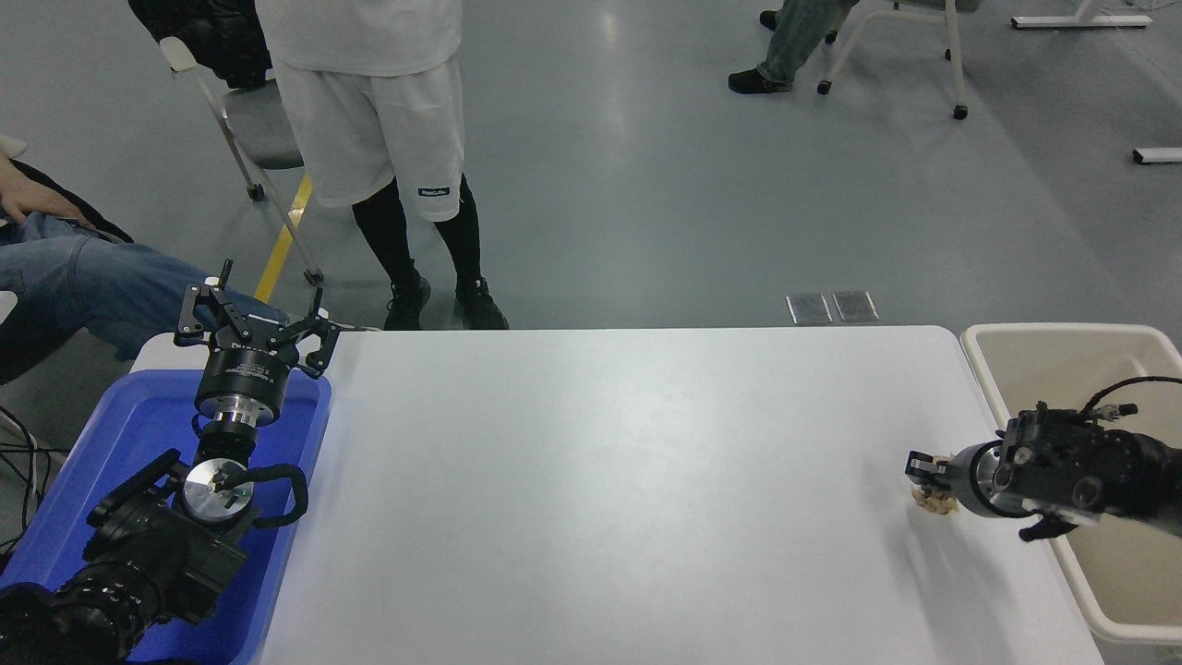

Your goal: Pick up paper ball place in dustbin

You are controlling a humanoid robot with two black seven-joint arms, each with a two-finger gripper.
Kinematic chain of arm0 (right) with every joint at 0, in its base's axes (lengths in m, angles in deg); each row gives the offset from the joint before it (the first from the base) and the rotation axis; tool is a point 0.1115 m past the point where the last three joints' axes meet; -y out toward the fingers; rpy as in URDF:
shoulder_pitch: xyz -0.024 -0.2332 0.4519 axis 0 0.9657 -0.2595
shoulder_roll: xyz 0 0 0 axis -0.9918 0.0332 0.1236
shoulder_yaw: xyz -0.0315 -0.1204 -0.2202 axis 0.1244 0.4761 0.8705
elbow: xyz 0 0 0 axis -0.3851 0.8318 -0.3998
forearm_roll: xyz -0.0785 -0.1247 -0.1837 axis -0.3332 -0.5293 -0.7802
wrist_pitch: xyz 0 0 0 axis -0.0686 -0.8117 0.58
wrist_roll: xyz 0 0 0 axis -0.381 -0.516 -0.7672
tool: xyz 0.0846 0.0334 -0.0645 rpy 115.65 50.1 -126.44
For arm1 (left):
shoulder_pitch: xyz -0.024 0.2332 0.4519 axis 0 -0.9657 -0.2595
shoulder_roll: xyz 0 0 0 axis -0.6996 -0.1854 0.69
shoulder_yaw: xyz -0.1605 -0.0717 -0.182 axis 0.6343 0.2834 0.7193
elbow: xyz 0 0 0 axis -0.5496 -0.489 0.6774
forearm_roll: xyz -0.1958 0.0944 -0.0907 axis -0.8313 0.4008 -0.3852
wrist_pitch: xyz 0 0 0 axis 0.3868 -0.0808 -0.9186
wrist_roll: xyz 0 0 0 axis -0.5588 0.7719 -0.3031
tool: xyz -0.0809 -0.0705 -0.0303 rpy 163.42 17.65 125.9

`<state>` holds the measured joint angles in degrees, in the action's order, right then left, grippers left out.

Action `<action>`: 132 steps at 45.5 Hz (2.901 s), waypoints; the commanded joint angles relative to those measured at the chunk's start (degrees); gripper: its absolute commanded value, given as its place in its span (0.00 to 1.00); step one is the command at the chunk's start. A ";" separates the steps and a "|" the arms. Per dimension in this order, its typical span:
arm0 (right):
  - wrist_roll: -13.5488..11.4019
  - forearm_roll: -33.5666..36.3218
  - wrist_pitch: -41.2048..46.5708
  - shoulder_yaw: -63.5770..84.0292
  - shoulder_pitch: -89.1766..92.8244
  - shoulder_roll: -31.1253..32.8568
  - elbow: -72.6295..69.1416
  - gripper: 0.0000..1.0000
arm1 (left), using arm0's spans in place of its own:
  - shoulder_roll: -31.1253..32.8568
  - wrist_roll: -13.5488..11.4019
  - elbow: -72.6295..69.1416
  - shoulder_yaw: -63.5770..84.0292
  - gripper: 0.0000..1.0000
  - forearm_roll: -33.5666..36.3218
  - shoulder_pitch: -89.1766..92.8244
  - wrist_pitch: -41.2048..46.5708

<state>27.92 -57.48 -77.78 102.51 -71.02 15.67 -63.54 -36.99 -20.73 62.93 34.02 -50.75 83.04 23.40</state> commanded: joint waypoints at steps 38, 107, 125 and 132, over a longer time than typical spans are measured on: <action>-0.36 -0.95 35.72 9.80 -42.06 7.10 -5.87 0.00 | 0.00 0.09 0.00 -0.09 0.99 0.00 0.00 0.00; -3.79 -10.52 35.72 10.59 -47.35 28.45 -3.23 0.00 | 0.00 0.09 0.00 -0.09 0.99 0.00 0.00 0.00; -3.96 -11.76 35.72 9.45 -38.38 34.96 3.00 0.00 | 0.00 0.09 0.00 0.00 0.99 0.00 0.00 0.00; -3.96 -11.67 35.72 7.86 -36.97 36.45 3.71 0.00 | 0.00 0.09 0.00 0.00 0.99 0.00 0.00 0.00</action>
<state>23.98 -68.80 -42.06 112.10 -111.82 49.18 -62.24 -36.99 -20.64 62.92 34.00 -50.76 83.04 23.40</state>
